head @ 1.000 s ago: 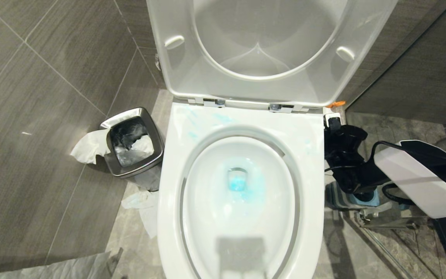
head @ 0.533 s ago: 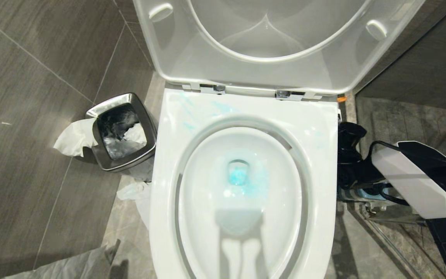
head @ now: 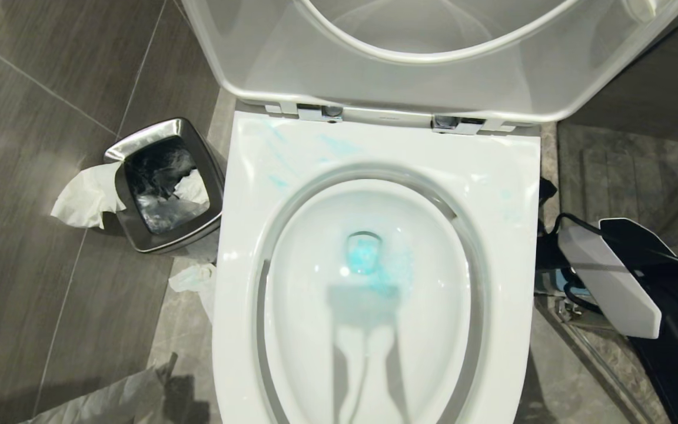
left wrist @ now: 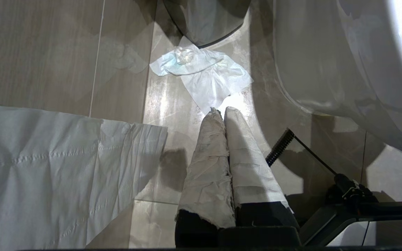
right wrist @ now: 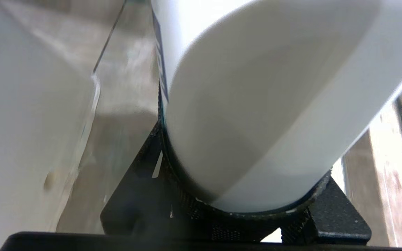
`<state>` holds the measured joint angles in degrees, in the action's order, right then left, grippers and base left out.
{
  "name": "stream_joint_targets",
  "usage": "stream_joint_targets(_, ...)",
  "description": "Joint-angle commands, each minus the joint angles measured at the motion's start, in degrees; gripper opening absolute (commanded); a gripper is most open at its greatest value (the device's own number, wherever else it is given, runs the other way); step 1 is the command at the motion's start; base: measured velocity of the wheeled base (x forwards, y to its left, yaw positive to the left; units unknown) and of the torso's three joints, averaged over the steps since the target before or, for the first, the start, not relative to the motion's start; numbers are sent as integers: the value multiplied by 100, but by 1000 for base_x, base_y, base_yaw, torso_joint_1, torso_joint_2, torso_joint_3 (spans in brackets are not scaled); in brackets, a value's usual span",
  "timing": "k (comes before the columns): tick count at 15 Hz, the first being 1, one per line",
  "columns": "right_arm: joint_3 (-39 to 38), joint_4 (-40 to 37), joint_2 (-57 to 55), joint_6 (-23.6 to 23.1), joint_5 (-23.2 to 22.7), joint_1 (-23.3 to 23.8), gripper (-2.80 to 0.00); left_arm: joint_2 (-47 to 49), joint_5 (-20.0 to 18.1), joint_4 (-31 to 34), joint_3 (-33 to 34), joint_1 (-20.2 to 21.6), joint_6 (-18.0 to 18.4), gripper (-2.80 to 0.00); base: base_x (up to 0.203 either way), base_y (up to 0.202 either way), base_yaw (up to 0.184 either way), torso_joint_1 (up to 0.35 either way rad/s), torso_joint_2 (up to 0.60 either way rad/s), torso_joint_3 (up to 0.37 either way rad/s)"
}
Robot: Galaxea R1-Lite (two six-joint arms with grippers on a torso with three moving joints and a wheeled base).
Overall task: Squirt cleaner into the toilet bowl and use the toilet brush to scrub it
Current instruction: Place the cleaning agent on the floor
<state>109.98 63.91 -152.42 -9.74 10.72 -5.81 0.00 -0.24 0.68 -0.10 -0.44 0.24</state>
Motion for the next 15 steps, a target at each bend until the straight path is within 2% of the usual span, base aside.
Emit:
stream_joint_targets(1, 301, -36, -253, -28, 5, -16, -280, 9, -2, -13, 1, 9, -4, -280, 0, 0, 0, 2, 7, -26)
stream_joint_targets(5, 143, -27, -98, -28, 79, -68, -280, 9, -2, -33, 10, 0, -33, -280, 0, 0, 0, 0, 0, 0)
stream_joint_targets(9, -540, 57, 207, 14, 113, -121, -280, 9, -2, -33, 10, 0, -33, -280, 0, 0, 0, 0, 0, 0)
stream_joint_targets(13, -1365, 560, 484, 77, 116, -143, -280, 9, -2, -33, 10, 0, -33, -280, 0, 0, 0, 0, 0, 0)
stream_joint_targets(15, -1535, 714, 534, 112, 115, -139, -280, 9, -2, -33, 10, 0, -33, -280, 0, 0, 0, 0, 0, 0)
